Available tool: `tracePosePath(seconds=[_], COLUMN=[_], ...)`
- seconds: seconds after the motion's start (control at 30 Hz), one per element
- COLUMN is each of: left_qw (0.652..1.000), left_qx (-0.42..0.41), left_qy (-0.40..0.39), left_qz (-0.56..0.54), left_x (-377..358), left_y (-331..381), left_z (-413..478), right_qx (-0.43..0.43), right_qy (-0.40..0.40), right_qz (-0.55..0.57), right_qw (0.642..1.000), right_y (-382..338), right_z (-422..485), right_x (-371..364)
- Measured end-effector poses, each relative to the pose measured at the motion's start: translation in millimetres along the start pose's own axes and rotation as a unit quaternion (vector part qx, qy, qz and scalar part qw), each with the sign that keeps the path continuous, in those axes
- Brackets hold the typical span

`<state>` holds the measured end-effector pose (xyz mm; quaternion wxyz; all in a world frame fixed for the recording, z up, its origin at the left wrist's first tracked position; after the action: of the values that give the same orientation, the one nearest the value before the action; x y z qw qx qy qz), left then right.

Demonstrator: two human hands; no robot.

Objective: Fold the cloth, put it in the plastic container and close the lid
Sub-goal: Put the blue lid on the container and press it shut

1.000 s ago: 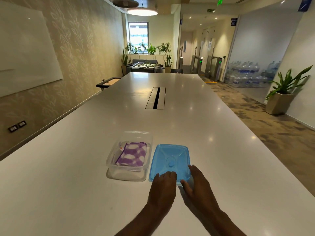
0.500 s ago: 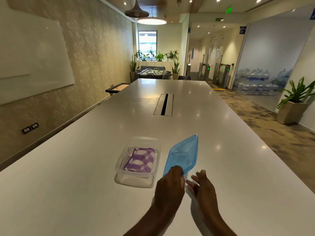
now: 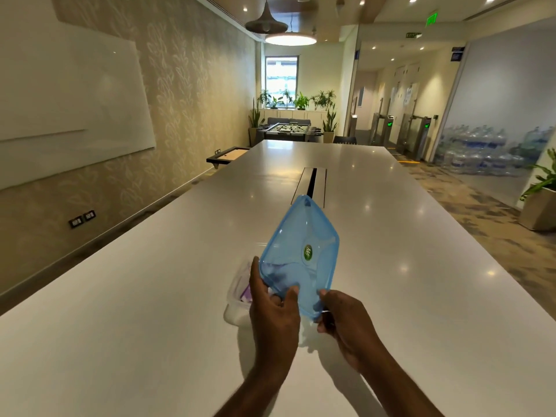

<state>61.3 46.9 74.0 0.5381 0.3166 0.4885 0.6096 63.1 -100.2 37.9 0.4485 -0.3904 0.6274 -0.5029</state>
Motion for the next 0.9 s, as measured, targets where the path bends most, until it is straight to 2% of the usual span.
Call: tracePosePath(seconds=[0.1, 0.23, 0.4, 0.57, 0.9], left_qw=[0.995, 0.968, 0.956, 0.957, 0.964], left_qx=[-0.051, -0.112, -0.053, 0.002, 0.07], left_qy=[0.017, 0.051, 0.071, 0.057, 0.068], left_qz=[0.088, 0.22, 0.28, 0.283, 0.246], left_x=[23.7, 53.8, 77.4, 86.5, 90.6], left_y=[4.8, 6.7, -13.6, -29.1, -45.2], left_z=[12.8, 31.2, 48.0, 48.9, 52.6], right_qx=[0.04, 0.076, 0.102, 0.14, 0.162], right_qy=[0.01, 0.013, 0.023, 0.044, 0.064], right_qz=[-0.049, -0.125, -0.237, -0.363, -0.391], right_qw=[0.998, 0.989, 0.966, 0.92, 0.904], right_y=[-9.5, -18.2, -16.4, -8.0, 1.7], right_z=[5.8, 10.9, 16.0, 18.9, 19.4], right_x=[-6.5, -17.0, -30.7, -41.2, -46.6])
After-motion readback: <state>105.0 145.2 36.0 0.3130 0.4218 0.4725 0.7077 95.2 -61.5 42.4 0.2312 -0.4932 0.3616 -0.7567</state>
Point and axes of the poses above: each hand's wrist, its own z-axis towards the middle knuckle, its own x-axis out of the back of the hand, y = z × x, the point moved 4 cm from there along z, towards the middle knuckle, and after that the axes turned 2 degrees about x, right-handed, at the moved point
